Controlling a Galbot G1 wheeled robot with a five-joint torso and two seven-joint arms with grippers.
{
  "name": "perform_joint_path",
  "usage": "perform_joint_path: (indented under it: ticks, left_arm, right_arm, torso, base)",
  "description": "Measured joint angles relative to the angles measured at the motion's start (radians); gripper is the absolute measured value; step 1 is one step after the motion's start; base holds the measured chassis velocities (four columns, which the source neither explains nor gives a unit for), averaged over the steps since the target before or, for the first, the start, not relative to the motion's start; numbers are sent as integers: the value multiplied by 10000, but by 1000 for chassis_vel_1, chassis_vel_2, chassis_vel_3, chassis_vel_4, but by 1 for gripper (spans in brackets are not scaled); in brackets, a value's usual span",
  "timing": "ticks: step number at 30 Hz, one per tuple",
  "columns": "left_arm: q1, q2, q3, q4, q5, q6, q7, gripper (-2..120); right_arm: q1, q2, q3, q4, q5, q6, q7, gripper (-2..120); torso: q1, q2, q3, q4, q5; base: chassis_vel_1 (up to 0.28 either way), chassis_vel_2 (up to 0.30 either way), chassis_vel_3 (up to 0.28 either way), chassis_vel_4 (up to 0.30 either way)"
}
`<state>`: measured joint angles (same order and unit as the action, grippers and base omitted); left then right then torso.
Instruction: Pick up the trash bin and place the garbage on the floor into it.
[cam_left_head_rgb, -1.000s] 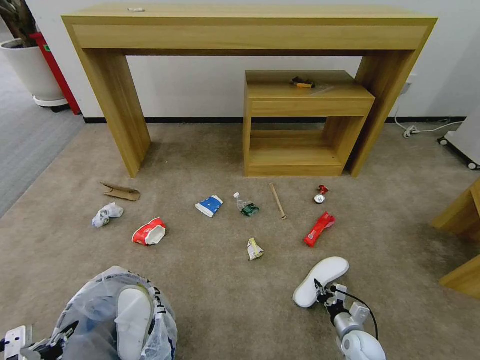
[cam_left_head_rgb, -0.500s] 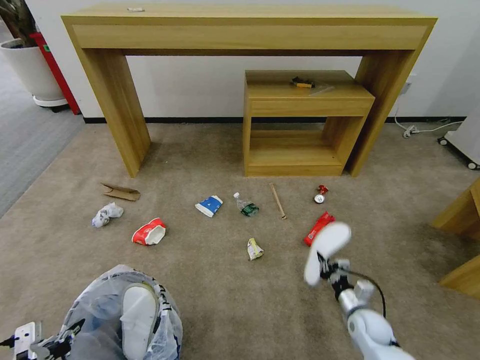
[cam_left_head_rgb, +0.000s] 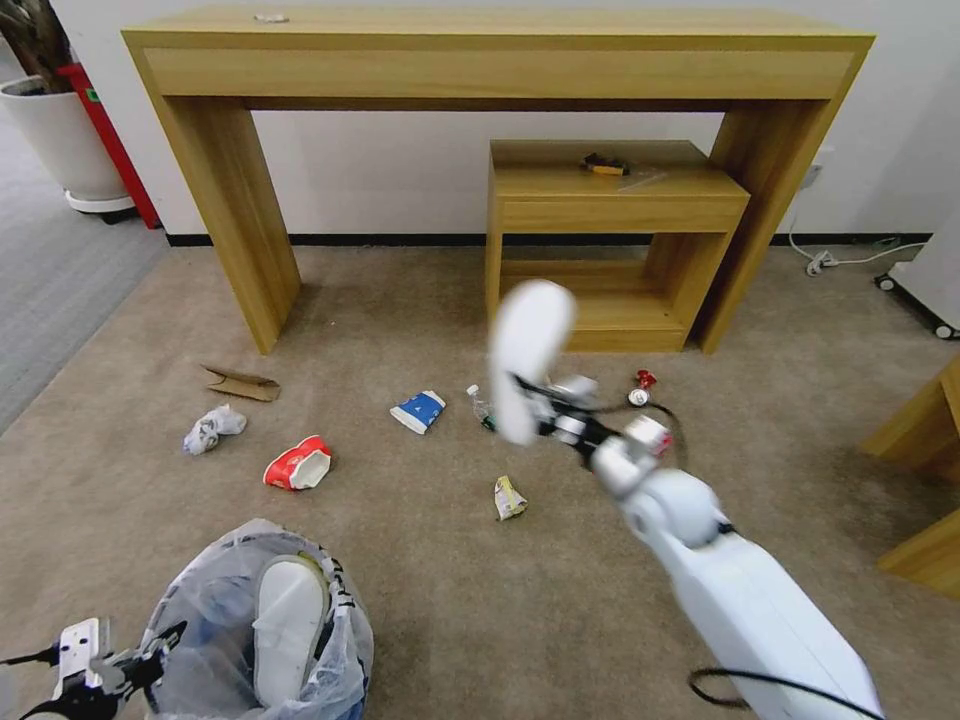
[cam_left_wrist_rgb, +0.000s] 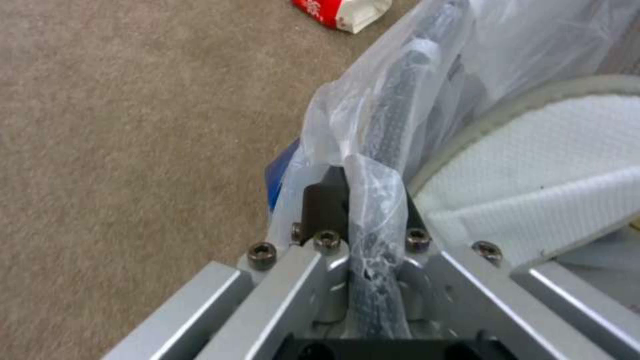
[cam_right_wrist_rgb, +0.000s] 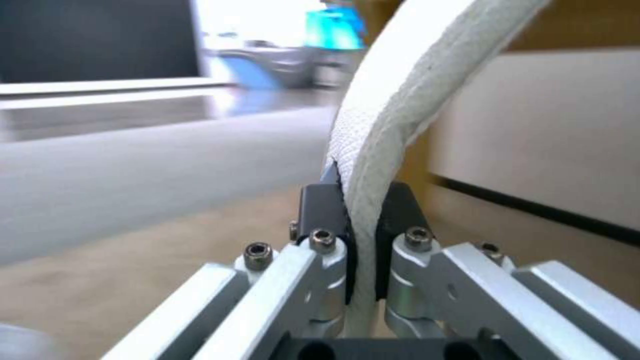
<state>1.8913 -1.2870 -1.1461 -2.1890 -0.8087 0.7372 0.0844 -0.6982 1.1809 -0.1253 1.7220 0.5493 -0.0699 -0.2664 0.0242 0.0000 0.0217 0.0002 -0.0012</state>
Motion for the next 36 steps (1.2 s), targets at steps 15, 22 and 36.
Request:
perform_joint_path:
  ticks: [15, 22, 36]
  left_arm:
    - [-434, 867, 456, -93, -855, 1, -794, 0]
    - [-328, 1004, 418, -296, -1039, 0, -909, 0]
    - [-368, 1157, 339, -355, -1237, -7, -1031, 0]
  right_arm:
    - [890, 1963, -3873, -184, -240, -429, 389, 2]
    - [476, 1972, -4226, -277, -697, -407, 701, 15]
    - [-353, 1479, -3759, 260, -795, -371, 901, 64]
  torso:
    - [0, -1, 0, -3, 7]
    - [0, -1, 0, -3, 7]
    - [-2, 0, -1, -3, 9]
  base:
    - [0, 0, 0, 0]
    - [0, 0, 0, 0]
    - [0, 0, 0, 0]
